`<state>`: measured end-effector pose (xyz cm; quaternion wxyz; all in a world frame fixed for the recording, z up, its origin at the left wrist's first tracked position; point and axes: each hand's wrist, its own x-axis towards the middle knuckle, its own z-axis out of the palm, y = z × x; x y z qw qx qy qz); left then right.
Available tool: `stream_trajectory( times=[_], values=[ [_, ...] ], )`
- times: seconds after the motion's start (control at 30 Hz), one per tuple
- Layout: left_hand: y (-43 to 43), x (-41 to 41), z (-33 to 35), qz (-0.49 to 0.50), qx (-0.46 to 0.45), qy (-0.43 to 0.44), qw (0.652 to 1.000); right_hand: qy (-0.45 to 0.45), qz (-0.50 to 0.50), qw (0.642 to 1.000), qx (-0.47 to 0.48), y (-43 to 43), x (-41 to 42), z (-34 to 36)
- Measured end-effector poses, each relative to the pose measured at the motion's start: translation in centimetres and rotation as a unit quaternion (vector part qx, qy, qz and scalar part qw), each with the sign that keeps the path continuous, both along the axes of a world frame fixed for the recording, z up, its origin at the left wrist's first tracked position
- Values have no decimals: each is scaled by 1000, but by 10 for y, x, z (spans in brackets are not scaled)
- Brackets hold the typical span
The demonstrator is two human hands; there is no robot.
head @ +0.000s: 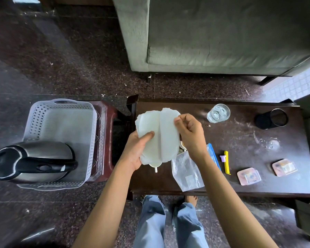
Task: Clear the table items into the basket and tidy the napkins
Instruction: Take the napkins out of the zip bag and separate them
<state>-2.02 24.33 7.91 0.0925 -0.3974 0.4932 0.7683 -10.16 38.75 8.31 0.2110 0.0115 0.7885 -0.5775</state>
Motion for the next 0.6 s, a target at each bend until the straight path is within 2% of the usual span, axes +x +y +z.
stream_trajectory(
  times=[0.17,0.4,0.5,0.6],
  values=[
    [-11,-1,0,20,-10,-20,1000,-45,-32,998,-39,10,-12,-2],
    [-17,-2,-3,17,17,15,1000,-142,-17,982,-120,14,-17,-10],
    [-19,-2,-5,20,22,22,999,-142,16,977,-160,13,-15,-10],
    [-20,-3,-5,15,36,43,998,-124,4,982,-140,10,-14,-12]
  ],
)
